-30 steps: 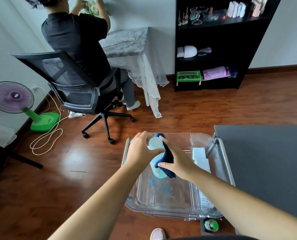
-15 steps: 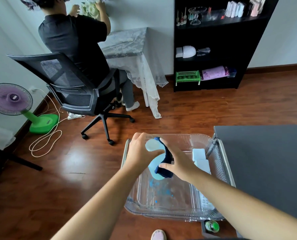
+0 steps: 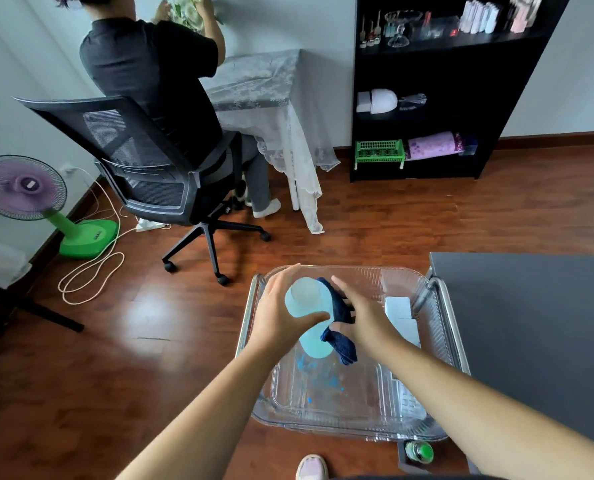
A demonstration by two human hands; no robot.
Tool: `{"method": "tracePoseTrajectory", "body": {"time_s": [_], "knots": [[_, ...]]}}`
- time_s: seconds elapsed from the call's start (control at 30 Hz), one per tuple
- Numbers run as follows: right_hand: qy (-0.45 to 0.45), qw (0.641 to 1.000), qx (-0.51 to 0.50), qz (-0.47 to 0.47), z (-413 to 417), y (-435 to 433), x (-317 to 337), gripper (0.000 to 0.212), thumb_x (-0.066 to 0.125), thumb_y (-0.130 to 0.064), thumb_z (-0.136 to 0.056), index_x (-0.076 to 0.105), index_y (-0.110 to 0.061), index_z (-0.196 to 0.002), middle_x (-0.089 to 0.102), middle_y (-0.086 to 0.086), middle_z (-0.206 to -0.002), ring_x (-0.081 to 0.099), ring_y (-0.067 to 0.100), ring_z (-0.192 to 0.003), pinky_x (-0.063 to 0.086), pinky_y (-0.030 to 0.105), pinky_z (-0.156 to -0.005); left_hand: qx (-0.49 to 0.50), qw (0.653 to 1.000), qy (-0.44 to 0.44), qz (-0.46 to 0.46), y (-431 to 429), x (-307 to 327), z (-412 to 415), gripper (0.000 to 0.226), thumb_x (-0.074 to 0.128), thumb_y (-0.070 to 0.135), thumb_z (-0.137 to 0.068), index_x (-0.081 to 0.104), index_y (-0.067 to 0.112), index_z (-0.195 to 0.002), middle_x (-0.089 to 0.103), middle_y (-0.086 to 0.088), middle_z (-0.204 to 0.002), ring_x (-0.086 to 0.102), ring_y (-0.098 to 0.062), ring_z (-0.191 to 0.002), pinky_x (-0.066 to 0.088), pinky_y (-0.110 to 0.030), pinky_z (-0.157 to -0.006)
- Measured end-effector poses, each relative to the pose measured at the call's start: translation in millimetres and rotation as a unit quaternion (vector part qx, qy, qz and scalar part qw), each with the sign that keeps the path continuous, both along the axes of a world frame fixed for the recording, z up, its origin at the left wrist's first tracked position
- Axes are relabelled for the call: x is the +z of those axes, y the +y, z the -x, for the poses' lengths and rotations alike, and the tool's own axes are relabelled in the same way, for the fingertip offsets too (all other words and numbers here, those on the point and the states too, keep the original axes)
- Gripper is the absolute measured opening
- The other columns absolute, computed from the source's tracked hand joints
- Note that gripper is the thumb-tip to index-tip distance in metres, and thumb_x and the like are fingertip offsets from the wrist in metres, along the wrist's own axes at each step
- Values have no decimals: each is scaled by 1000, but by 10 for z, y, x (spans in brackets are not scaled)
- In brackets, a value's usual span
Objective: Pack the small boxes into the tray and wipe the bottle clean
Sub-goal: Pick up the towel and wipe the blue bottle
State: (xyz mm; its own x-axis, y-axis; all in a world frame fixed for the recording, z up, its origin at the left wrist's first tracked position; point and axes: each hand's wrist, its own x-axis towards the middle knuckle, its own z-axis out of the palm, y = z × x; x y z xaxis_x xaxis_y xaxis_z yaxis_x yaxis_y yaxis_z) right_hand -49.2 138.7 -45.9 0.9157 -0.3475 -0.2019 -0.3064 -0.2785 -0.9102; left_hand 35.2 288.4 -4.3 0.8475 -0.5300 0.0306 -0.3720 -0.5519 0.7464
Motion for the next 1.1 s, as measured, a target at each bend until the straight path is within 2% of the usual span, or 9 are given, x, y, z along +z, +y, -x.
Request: {"method": "tracePoseTrajectory", "body": {"time_s": [0.07,0.13,0.23,0.47,0.67,0.83,0.93,1.07,1.1], "knots": [[-2,999,-34,19,25,-10,-21,65,70,-3,-77,51,-31,-132,65,-6,-116,60,15,-106,50,33,-94,41,998,41,32,83,-170,95,95,91,31,-59,40,27,-139,42,18,-131,33,11,-115,26,1,-93],[2,997,-73,4,38,-31,-2,52,69,-2,-78,60,-29,-121,67,-7,-103,61,14,-95,51,29,-87,65,993,92,37,144,-324,155,101,92,29,-58,36,25,-142,42,11,-140,39,0,-123,32,-16,-102],[-5,994,-104,-19,33,-35,13,42,65,1,-80,64,-25,-113,68,-6,-96,61,14,-90,49,23,-82,68,990,122,24,149,-512,203,95,91,28,-58,37,31,-136,46,10,-138,44,-10,-125,39,-29,-100],[-23,991,-132,-16,-3,86,10,40,66,-1,-80,65,-22,-114,70,-7,-101,61,11,-91,50,24,-83,95,976,178,76,-22,-699,158,79,88,37,-58,38,51,-117,54,27,-110,52,-5,-104,40,-12,-72],[-51,989,-124,-63,-14,58,82,39,68,1,-80,64,-16,-115,69,-4,-101,61,-13,-78,46,4,-70,75,976,170,116,-44,-682,33,78,90,35,-55,48,49,-118,62,20,-114,58,-8,-109,53,-28,-85],[-93,980,-117,-127,-6,-42,329,24,61,-15,-80,71,-23,-100,74,-1,-100,67,17,-98,51,29,-86,44,955,231,184,-48,-468,-35,72,92,39,-50,61,35,-115,72,7,-107,67,-16,-102,55,-43,-89],[-123,976,-110,-143,1,-63,476,28,55,-20,-75,71,-21,-98,75,2,-99,67,21,-96,49,37,-88,22,934,269,235,-61,-274,-69,64,90,31,-52,66,25,-110,74,-2,-105,68,-25,-101,56,-46,-88],[-163,982,-72,-68,107,59,642,31,58,-25,-83,64,-36,-112,71,-15,-107,65,4,-102,47,15,-86,-1,921,279,273,-104,-13,-76,48,85,35,-58,71,22,-102,75,-5,-100,71,-22,-92,56,-40,-80],[-173,981,-65,-57,138,105,641,32,56,-25,-86,61,-36,-116,69,-16,-111,63,4,-106,46,16,-89,-6,919,281,278,-120,41,-69,48,84,36,-60,69,25,-105,75,-5,-100,71,-21,-91,56,-38,-78]]}}
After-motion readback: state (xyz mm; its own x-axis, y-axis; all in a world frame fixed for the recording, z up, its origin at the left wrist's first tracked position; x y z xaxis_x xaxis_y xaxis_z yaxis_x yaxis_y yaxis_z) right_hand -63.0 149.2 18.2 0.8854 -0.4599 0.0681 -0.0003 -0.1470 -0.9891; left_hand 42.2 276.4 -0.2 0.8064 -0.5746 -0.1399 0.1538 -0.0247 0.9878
